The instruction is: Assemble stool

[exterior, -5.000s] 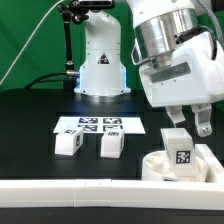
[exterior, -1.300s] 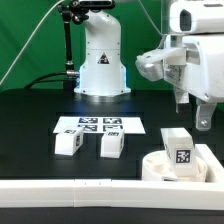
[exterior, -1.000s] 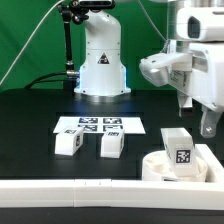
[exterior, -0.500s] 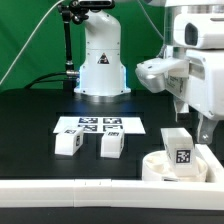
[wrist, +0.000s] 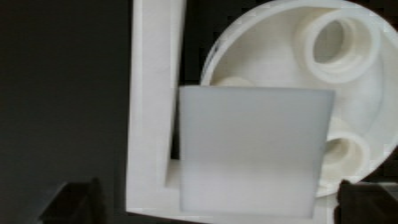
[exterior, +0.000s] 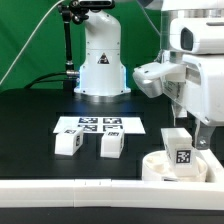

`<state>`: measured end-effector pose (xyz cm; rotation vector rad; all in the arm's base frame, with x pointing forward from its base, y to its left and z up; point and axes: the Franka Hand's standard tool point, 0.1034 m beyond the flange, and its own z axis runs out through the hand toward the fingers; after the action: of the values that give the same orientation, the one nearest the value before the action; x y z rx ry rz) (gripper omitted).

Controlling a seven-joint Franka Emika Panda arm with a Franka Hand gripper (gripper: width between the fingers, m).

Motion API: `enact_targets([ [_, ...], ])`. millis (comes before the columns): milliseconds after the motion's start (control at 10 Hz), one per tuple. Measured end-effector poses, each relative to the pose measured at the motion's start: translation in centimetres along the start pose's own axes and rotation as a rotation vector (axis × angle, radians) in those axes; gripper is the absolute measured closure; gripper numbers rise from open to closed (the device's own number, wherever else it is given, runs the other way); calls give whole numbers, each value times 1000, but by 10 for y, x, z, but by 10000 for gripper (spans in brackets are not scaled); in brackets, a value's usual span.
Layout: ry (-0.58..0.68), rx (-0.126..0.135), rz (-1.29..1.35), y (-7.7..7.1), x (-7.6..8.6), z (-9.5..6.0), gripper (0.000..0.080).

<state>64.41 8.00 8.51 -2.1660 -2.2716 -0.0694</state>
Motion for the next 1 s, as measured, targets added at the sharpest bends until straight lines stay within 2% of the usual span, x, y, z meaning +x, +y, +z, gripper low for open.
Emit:
enact_targets([
  [100, 0, 5, 3, -2, -2, 3, 151],
  [300, 0, 10, 8, -5, -4, 6, 408],
  [400, 0, 9, 9, -4, -4, 5, 408],
  [500, 0, 9, 9, -4, -4, 5, 460],
  [800, 0, 9, 45, -4, -4, 5, 460],
  [1000, 2, 12, 245, -5, -4, 5, 460],
])
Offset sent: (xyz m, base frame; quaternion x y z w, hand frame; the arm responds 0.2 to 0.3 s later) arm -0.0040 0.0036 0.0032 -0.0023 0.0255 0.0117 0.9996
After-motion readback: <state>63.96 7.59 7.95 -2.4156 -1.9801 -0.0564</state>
